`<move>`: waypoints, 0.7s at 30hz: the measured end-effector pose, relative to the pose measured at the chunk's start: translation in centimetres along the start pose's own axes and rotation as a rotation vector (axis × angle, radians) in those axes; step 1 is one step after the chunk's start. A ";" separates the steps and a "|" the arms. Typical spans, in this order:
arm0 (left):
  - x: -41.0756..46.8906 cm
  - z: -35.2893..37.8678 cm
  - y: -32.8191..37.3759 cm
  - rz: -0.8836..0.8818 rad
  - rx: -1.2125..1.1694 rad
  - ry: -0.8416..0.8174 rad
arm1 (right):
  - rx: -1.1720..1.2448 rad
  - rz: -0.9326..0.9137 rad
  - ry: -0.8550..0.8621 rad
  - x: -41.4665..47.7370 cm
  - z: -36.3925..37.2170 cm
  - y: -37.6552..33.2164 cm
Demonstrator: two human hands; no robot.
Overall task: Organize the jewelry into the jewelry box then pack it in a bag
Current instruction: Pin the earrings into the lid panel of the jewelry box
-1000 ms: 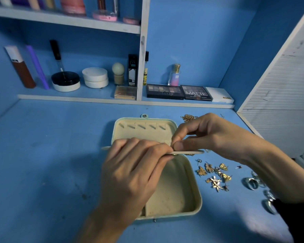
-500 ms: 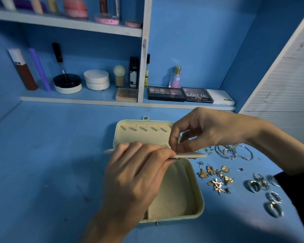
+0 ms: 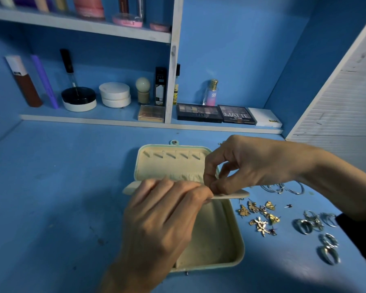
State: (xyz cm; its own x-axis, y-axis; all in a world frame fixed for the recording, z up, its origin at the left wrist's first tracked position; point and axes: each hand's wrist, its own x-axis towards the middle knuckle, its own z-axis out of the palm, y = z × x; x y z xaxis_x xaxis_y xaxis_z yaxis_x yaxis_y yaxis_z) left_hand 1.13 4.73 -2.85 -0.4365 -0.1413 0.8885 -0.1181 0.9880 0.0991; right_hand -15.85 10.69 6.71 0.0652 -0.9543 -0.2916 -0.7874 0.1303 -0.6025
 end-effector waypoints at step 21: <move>4.0 1.2 -2.2 -0.061 -0.008 -0.032 | 0.548 -0.104 0.789 -3.6 0.7 0.8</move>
State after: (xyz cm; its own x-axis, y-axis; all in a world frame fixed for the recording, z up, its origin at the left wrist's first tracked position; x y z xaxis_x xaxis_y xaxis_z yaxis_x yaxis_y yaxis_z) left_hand -1.42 1.91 0.00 -0.4568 -0.2028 0.8661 -0.1386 0.9780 0.1559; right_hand -16.31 14.38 6.72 -0.4700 -0.8479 0.2454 -0.3923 -0.0484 -0.9186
